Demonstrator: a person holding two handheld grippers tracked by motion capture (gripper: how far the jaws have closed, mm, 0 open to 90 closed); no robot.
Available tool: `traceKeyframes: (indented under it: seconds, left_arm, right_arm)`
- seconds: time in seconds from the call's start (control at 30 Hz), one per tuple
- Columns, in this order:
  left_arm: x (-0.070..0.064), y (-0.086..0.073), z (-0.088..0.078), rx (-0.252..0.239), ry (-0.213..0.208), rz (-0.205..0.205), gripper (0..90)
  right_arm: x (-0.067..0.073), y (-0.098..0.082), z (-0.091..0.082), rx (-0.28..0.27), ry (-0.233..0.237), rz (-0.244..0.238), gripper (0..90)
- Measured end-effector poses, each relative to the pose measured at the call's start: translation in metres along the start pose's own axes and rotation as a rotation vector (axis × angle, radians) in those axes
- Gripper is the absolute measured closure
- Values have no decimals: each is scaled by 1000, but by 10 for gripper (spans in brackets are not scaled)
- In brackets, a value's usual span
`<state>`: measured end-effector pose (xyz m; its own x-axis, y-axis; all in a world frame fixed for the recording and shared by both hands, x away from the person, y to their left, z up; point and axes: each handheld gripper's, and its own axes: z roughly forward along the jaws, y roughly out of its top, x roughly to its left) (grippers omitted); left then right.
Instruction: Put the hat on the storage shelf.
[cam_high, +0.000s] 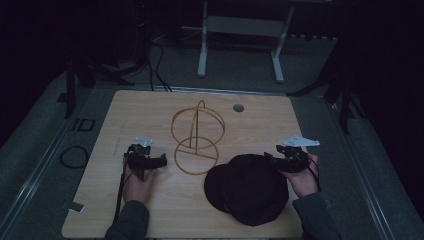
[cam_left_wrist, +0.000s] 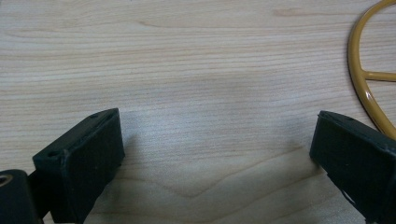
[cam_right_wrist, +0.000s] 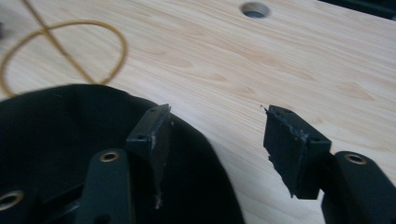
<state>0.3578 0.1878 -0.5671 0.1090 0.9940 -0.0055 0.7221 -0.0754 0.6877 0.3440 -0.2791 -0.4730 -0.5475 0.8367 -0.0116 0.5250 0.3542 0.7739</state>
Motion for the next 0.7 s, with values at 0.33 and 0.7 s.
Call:
traceKeyframes:
  seconds: [0.33, 0.7]
  left_arm:
    - [0, 0, 0, 0, -1, 0, 25]
    - [0, 0, 0, 2, -1, 0, 25]
  right_arm:
    - [17, 18, -1, 18, 87, -67, 343]
    - [43, 32, 3, 81, 195, -195, 289]
